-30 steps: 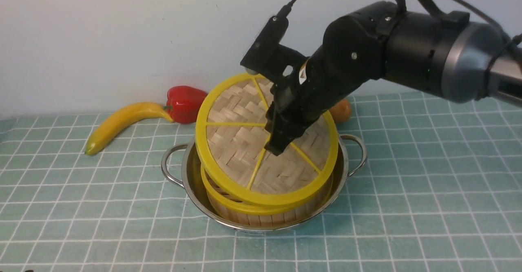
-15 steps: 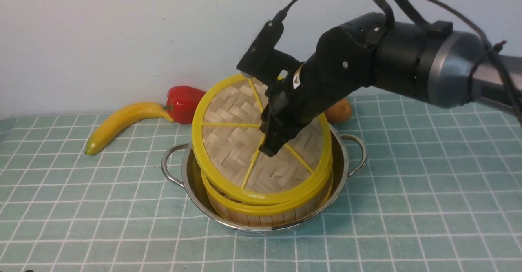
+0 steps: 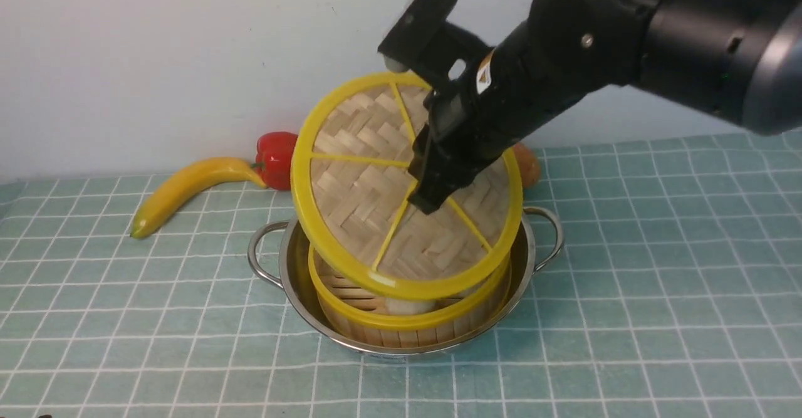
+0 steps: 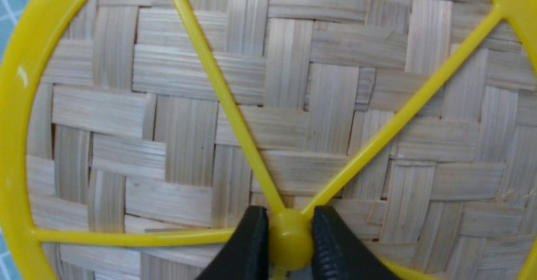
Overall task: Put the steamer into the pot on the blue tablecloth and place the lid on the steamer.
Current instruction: 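Place the bamboo steamer lid onto the steamer basket in the pot with the right gripper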
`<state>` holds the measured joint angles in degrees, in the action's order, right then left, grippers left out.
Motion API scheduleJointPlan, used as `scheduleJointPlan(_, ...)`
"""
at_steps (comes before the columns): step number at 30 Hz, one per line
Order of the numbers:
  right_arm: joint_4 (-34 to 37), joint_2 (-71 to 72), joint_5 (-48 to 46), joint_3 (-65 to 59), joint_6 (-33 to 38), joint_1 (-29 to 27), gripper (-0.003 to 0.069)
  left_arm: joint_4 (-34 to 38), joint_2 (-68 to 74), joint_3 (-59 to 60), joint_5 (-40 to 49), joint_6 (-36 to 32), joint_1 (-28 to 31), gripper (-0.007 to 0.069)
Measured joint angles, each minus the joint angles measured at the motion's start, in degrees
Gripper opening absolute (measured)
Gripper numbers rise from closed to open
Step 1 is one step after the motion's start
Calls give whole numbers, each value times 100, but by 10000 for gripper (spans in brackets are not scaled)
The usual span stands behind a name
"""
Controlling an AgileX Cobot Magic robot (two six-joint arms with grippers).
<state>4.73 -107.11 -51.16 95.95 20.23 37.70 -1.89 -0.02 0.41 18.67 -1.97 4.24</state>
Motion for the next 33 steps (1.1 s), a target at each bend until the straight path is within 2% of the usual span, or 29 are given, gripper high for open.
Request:
scheduleJointPlan(7, -350, -590, 158, -26, 30, 0, 147, 0, 0, 0, 0, 0, 0, 243)
scheduleJointPlan(17, -355, -596, 428, -26, 389, 0, 147, 0, 0, 0, 0, 0, 0, 243)
scheduleJointPlan(33, -216, -621, 843, -26, 571, 5, 146, 0, 0, 0, 0, 0, 0, 243)
